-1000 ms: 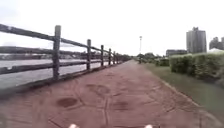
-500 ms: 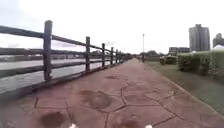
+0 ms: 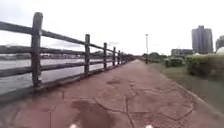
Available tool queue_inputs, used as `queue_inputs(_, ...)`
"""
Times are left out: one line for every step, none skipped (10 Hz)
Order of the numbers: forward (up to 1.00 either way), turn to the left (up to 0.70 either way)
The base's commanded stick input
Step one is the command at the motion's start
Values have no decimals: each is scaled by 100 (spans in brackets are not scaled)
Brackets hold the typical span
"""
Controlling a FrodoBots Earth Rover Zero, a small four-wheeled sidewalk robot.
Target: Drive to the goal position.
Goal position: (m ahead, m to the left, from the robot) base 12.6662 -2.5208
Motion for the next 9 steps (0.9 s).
queue_inputs(92,-37)
queue_inputs(92,-37)
queue_inputs(92,-37)
queue_inputs(92,-37)
queue_inputs(92,-37)
queue_inputs(92,-37)
queue_inputs(92,-37)
queue_inputs(92,-21)
queue_inputs(92,0)
